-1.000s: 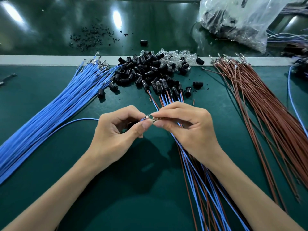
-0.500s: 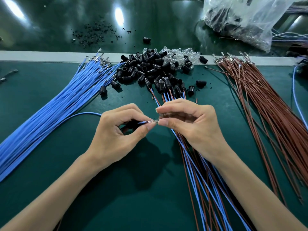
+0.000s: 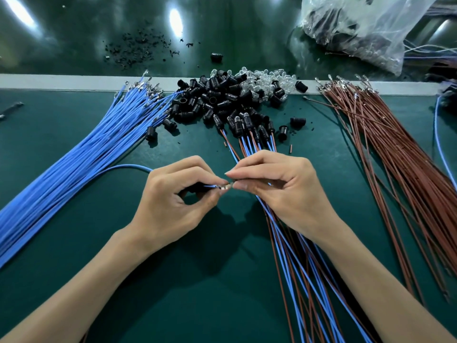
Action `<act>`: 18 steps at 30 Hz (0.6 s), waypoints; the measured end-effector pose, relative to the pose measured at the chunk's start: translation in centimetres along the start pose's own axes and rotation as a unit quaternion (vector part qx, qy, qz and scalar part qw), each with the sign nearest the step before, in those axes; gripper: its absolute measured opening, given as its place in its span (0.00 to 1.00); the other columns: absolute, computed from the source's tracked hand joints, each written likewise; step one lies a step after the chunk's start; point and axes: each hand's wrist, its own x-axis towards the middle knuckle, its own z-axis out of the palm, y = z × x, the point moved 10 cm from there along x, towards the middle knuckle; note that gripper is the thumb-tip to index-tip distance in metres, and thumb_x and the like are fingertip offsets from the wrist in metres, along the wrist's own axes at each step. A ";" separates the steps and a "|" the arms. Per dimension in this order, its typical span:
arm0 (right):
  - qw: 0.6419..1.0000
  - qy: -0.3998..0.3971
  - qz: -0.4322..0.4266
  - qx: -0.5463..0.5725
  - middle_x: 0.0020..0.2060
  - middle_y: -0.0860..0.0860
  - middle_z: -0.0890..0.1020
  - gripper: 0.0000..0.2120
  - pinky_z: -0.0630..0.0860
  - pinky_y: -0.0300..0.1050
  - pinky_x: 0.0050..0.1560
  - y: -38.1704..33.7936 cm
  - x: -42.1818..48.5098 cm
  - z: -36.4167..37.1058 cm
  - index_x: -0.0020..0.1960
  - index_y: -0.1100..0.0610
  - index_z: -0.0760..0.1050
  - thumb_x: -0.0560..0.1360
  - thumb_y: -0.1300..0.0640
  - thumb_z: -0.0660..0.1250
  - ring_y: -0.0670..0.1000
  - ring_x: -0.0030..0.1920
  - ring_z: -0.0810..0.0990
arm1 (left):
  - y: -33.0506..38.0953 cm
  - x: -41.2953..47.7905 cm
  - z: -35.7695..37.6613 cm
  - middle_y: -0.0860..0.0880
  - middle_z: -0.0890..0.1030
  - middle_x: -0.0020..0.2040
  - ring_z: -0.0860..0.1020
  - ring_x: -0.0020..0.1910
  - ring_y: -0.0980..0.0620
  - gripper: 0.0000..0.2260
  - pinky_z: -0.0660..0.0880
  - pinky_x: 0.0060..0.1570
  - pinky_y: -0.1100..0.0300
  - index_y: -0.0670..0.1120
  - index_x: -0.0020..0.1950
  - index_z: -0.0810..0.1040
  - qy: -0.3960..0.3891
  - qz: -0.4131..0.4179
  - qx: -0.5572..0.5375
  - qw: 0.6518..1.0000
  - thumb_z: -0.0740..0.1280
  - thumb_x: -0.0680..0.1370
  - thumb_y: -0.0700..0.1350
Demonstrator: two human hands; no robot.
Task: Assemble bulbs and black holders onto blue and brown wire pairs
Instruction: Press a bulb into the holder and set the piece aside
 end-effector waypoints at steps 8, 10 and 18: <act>0.998 -0.007 -0.047 -0.036 0.42 0.53 0.83 0.08 0.77 0.37 0.48 -0.7 -0.1 0.0 0.49 0.64 0.83 0.70 0.70 0.72 0.46 0.43 0.82 | 0.7 -0.1 -0.1 0.47 0.77 0.34 0.72 0.31 0.57 0.04 0.68 0.37 0.74 0.38 0.39 0.82 0.022 0.034 0.059 0.997 0.72 0.68 0.31; 0.998 -0.014 -0.048 -0.035 0.42 0.53 0.83 0.08 0.77 0.36 0.47 -0.8 -0.1 0.0 0.49 0.64 0.83 0.70 0.70 0.71 0.45 0.43 0.82 | 0.9 -0.2 -0.1 0.47 0.77 0.34 0.72 0.31 0.56 0.03 0.69 0.36 0.73 0.38 0.39 0.83 0.026 0.042 0.069 0.996 0.72 0.68 0.31; 0.973 0.005 -0.174 -0.150 0.42 0.58 0.83 0.07 0.78 0.37 0.45 -2.9 -0.5 0.4 0.48 0.68 0.82 0.71 0.74 0.70 0.51 0.41 0.81 | 0.3 -0.2 -0.3 0.48 0.77 0.34 0.72 0.32 0.59 0.04 0.68 0.36 0.73 0.38 0.40 0.82 0.027 0.012 0.026 0.999 0.71 0.69 0.31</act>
